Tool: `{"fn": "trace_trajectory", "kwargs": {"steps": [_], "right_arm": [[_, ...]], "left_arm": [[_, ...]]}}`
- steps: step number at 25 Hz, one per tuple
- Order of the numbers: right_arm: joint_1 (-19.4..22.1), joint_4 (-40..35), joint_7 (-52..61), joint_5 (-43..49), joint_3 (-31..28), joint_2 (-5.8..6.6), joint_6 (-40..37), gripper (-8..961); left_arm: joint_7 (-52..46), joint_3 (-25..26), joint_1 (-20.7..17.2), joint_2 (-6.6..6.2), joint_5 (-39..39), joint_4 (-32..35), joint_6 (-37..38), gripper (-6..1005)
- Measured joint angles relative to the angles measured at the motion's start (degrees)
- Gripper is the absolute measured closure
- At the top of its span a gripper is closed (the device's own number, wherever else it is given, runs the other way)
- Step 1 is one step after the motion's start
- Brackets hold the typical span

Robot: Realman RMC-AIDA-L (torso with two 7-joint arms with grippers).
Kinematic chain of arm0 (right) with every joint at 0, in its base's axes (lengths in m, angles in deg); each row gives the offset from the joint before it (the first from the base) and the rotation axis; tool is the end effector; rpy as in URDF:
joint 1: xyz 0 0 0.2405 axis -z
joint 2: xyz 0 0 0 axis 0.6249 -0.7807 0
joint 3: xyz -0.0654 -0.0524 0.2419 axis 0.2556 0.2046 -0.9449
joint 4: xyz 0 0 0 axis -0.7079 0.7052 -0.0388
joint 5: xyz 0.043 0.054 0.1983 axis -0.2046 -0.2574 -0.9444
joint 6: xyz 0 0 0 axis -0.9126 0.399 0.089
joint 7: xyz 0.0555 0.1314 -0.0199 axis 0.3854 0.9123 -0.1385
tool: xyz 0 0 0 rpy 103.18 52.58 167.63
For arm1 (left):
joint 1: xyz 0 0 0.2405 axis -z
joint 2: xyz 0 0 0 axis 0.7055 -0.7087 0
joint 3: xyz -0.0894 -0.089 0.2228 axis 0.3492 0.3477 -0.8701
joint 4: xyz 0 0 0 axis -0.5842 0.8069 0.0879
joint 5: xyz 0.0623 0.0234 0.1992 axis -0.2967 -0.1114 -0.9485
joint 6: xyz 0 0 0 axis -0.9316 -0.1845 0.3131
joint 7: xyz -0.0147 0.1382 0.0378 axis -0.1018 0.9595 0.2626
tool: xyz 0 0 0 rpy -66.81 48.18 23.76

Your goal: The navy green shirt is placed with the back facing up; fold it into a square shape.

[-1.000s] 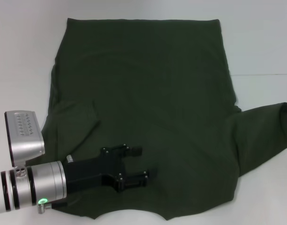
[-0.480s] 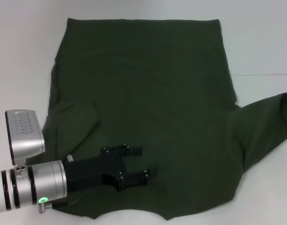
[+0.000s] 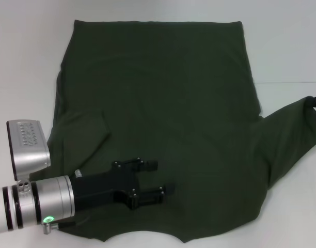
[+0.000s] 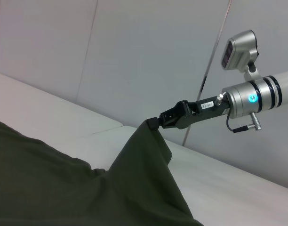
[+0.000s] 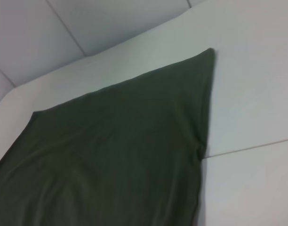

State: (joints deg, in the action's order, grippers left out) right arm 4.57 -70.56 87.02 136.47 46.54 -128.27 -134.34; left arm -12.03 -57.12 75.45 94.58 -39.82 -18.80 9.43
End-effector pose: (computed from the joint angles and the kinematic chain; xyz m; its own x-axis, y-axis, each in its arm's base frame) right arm 0.3310 0.4143 0.0869 0.3371 -0.6275 -0.7019 -0.9394 -0.1744 -0.2953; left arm -0.2425 0.3187 -0.0670 0.7415 0.3338 0.5821 0.4766 -0.8726 -0.1068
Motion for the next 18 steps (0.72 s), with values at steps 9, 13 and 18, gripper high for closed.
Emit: {"fn": "trace_trajectory", "kwargs": {"steps": [9,13,18], "right_arm": [[-0.55,-1.78,4.04,1.73,0.43,0.80,-2.96,946],[-0.65,-3.71,6.52,3.64,0.48,0.82,-4.36,946],[-1.17,-4.33,6.95,4.26,0.52,0.88,-5.67,945]], "left_arm": [[-0.66,0.00,0.01,0.00,0.04,0.08,0.00,227],[-0.69,0.00,0.01,0.00,0.04,0.09,0.00,227],[-0.70,0.00,0.01,0.00,0.04,0.03,0.00,227]]}}
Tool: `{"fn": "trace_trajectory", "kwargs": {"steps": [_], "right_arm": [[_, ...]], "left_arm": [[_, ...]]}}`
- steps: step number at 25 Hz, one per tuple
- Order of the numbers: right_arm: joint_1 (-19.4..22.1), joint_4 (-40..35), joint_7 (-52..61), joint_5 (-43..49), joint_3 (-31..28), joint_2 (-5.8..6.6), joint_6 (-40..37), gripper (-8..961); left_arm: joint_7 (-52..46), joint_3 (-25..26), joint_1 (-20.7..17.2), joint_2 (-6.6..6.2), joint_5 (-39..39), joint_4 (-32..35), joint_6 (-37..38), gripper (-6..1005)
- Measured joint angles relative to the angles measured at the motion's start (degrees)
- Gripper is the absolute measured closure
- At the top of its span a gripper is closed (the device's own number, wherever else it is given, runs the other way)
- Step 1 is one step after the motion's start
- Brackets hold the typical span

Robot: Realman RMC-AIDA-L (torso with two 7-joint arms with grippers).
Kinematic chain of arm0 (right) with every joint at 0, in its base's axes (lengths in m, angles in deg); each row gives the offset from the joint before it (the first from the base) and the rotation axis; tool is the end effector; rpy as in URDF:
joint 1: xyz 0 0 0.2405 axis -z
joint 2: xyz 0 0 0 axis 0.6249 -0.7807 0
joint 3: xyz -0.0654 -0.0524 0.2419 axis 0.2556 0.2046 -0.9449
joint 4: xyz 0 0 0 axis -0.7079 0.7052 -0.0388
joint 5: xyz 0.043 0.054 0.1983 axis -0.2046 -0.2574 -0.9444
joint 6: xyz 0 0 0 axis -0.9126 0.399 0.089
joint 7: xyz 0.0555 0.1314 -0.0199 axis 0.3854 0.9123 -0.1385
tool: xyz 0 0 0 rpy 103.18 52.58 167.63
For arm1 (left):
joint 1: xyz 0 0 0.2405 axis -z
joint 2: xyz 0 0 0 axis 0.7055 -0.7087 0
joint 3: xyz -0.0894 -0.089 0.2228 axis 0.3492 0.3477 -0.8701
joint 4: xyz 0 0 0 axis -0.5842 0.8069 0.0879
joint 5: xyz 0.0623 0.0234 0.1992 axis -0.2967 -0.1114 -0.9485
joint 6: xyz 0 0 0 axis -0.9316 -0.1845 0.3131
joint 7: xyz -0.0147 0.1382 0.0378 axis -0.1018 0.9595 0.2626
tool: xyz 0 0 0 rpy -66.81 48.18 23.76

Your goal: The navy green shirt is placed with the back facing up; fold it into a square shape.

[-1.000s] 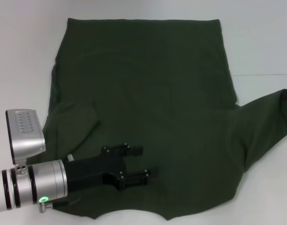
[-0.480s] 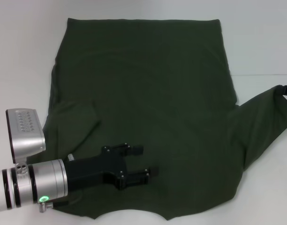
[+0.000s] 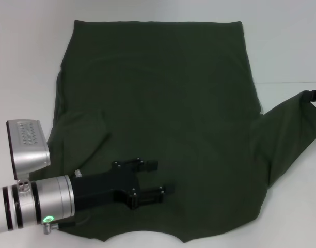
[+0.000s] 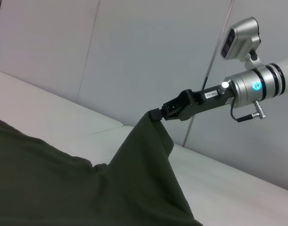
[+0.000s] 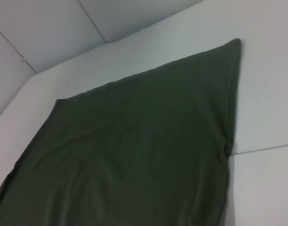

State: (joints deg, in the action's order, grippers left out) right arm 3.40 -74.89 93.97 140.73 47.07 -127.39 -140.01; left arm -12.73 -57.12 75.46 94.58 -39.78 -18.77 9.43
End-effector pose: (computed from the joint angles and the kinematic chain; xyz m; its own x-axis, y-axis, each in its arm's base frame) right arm 0.3118 0.4194 0.0983 0.3387 -0.6655 -0.6651 -0.9401 -0.2109 -0.2677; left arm -0.2424 0.3189 -0.0668 0.7355 0.3437 0.5838 0.4854 -0.8685 -0.1002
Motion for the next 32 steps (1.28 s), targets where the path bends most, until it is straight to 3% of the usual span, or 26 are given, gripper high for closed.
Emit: {"fn": "trace_trajectory", "kwargs": {"steps": [25,29,32], "right_arm": [[-0.98,-2.21,1.51,2.28,-0.02,-0.05,-1.66,945],[-1.02,-2.29,1.51,2.26,-0.05,-0.50,-3.61,945],[-2.30,-2.21,1.51,2.04,-0.01,-1.50,-5.84,944]], "left_arm": [[-0.71,0.00,0.00,0.00,0.00,0.06,0.00,227],[-0.71,-0.06,0.01,0.00,-0.01,0.06,0.00,226],[-0.71,-0.08,0.05,0.00,-0.07,0.07,0.00,226]]}}
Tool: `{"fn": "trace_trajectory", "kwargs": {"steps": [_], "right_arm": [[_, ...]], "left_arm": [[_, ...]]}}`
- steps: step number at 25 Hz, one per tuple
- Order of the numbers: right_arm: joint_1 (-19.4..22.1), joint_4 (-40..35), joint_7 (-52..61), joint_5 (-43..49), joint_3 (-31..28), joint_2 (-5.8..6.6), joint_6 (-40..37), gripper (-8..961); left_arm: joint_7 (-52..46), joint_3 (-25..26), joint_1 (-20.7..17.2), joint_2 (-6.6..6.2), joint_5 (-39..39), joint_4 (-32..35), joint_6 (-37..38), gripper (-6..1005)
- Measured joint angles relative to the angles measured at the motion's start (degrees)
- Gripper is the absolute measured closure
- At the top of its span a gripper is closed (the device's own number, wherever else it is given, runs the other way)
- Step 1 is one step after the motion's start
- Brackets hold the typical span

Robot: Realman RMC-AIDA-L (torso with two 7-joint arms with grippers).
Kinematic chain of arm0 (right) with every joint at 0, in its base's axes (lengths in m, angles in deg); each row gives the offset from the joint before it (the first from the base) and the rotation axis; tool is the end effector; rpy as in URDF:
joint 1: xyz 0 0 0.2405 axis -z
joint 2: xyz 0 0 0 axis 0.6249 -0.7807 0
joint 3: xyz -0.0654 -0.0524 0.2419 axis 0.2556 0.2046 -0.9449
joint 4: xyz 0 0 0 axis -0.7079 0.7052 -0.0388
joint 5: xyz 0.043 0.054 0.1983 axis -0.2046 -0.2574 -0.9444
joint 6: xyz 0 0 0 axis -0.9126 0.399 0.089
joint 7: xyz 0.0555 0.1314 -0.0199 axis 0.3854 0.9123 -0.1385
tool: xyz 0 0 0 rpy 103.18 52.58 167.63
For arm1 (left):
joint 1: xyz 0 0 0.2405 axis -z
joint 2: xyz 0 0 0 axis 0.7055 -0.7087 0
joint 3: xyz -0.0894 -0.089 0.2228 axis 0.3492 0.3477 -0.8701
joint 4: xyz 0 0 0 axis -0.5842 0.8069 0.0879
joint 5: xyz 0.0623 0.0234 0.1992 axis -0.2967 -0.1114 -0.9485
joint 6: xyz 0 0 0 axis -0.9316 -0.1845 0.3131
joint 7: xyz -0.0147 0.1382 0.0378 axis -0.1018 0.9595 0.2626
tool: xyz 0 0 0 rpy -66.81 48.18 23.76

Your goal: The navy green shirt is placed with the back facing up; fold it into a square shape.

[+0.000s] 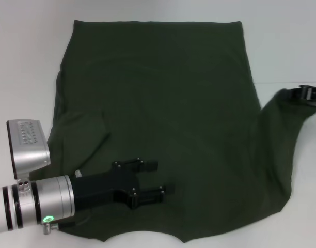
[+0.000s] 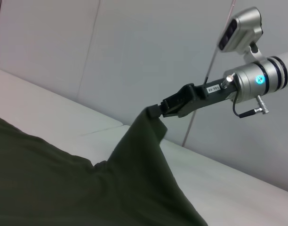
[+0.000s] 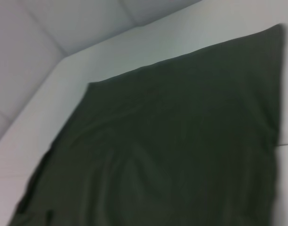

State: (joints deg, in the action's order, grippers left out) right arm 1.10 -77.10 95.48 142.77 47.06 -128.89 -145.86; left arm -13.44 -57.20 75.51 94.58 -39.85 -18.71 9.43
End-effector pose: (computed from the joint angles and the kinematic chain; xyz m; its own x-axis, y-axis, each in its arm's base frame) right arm 0.2823 0.4221 0.0840 0.3709 -0.6989 -0.6115 -0.9280 -0.3046 -0.2148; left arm -0.2420 0.3190 -0.0669 0.7315 0.3532 0.5833 0.4921 -0.8656 -0.0930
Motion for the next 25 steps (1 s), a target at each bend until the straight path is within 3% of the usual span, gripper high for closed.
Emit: {"fn": "trace_trajectory", "kwargs": {"steps": [5,10,13,18,20,25], "right_arm": [[-3.68,0.41,-0.02,0.16,1.66,-3.87,-0.24,944],[-7.98,3.00,-0.68,0.21,4.36,-8.43,5.96,944],[-9.88,5.54,-1.81,0.25,7.80,-9.61,8.17,944],[-9.65,5.81,-1.47,-0.97,9.42,-9.82,7.96,860],[-8.87,5.51,-1.09,-1.63,9.32,-9.23,6.94,818],[-6.90,5.29,2.00,-1.43,9.74,-6.65,5.73,590]], "left_arm": [[0.00,0.04,0.04,0.00,-0.20,0.10,0.01,227],[0.00,0.08,0.13,-0.07,-0.24,0.14,-0.69,226],[0.00,0.08,0.19,-0.08,-0.32,0.21,-0.86,226],[0.00,0.08,0.10,-0.09,-0.39,0.26,-0.94,227],[0.00,0.08,0.02,-0.09,-0.39,0.26,-1.10,227],[0.00,0.07,0.07,-0.09,-0.39,0.13,-1.33,227]]}}
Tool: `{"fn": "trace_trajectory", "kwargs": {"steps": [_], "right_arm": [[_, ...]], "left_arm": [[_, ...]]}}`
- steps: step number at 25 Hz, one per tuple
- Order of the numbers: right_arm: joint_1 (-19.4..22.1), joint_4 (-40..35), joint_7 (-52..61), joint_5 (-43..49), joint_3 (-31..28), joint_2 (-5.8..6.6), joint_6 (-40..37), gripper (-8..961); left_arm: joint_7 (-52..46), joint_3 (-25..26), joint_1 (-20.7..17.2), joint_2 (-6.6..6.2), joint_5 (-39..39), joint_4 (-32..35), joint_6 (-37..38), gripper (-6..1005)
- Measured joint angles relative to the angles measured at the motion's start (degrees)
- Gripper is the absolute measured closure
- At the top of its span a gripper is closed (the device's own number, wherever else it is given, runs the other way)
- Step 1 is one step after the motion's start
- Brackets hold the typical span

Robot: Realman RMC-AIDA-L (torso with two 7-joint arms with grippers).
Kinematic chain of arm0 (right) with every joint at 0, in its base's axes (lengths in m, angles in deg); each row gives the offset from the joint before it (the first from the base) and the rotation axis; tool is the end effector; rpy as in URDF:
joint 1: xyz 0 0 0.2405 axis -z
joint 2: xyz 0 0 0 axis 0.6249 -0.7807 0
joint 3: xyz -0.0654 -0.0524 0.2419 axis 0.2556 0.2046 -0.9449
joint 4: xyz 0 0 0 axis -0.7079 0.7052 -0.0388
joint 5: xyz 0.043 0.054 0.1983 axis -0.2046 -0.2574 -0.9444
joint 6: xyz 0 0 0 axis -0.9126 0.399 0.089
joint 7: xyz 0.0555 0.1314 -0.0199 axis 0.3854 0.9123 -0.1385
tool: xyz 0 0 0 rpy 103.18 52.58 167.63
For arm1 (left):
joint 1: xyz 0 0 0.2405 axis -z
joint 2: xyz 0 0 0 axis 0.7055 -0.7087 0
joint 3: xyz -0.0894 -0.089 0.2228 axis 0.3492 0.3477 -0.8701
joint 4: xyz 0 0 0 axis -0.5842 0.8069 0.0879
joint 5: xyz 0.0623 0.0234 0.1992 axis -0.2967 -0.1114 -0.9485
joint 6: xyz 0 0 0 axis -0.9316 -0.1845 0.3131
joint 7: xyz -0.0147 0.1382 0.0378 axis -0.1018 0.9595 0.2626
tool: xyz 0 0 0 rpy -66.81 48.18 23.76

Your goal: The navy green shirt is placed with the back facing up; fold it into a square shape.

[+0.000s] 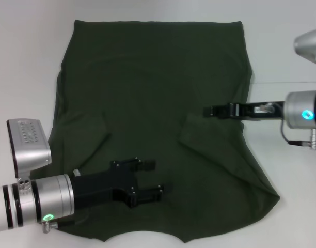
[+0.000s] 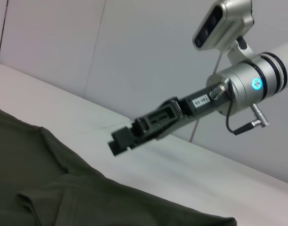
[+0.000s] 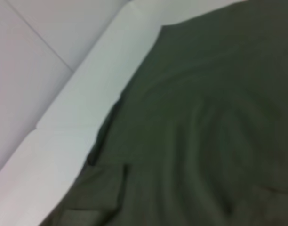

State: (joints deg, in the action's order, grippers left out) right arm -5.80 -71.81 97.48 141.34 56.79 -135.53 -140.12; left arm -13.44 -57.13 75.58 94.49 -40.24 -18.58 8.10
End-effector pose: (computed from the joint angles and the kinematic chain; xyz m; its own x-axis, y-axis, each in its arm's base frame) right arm 0.2229 0.4310 -0.0068 0.4063 -0.7630 -0.5028 -0.9089 -0.3941 -0.1365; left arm -0.2448 0.3218 -0.0666 0.7400 0.3538 0.5720 0.4986 -0.8594 -0.1135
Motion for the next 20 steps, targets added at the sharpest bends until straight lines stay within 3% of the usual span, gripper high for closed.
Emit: {"fn": "trace_trajectory", "kwargs": {"steps": [5,11,20], "right_arm": [[2.16,0.44,2.86,0.26,0.35,1.80,-2.56,382],[3.34,2.32,3.06,2.07,0.38,1.59,-3.07,124],[4.38,2.95,2.63,3.01,0.21,0.72,-1.66,128]], "left_arm": [[0.00,-0.19,0.08,0.07,0.03,-0.14,-0.05,226],[0.00,-0.33,0.06,0.09,0.35,-0.21,-0.10,226],[0.00,-0.13,-0.03,0.09,0.13,-0.06,-0.09,226]]}}
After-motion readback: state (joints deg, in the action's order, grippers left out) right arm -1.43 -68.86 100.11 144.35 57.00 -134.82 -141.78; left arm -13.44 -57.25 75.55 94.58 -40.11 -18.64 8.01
